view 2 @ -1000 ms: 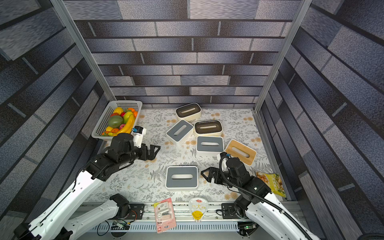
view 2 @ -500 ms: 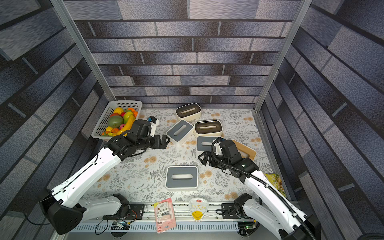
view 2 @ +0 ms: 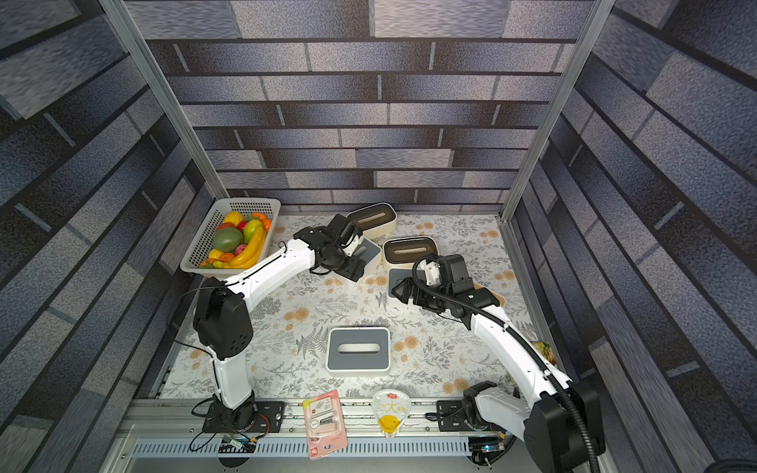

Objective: Stack the tissue boxes
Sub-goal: Pick up the tissue box from the center of the board.

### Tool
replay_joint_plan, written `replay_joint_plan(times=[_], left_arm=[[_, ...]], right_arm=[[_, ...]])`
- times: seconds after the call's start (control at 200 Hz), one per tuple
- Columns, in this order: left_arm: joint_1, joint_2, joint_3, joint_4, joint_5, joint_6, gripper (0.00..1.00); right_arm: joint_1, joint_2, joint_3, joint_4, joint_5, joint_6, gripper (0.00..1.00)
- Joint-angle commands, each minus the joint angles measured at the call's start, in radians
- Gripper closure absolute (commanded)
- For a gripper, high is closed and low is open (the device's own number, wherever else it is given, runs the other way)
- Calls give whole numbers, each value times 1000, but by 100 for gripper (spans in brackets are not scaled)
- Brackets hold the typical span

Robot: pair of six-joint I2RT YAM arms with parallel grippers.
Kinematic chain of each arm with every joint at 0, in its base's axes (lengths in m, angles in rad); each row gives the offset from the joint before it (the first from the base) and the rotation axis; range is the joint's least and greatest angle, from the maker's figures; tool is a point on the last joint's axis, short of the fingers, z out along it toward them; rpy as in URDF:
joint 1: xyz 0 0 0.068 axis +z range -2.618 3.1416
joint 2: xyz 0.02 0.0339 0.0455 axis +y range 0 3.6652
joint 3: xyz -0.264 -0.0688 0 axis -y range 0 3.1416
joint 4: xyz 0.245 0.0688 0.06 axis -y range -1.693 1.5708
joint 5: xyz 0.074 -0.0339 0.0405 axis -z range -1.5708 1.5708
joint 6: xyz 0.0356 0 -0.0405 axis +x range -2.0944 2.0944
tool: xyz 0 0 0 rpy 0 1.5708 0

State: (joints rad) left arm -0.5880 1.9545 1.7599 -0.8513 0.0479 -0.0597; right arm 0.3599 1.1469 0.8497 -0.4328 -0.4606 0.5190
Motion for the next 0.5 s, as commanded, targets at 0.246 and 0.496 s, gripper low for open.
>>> replay_joint_plan(times=[0.246, 0.496], left_arm=[[23, 227, 323, -183, -24, 114, 23], [27, 342, 440, -212, -11, 130, 28]], right_arm=[[-7, 20, 27, 86, -113, -10, 0], [-7, 57, 20, 94, -134, -30, 0]])
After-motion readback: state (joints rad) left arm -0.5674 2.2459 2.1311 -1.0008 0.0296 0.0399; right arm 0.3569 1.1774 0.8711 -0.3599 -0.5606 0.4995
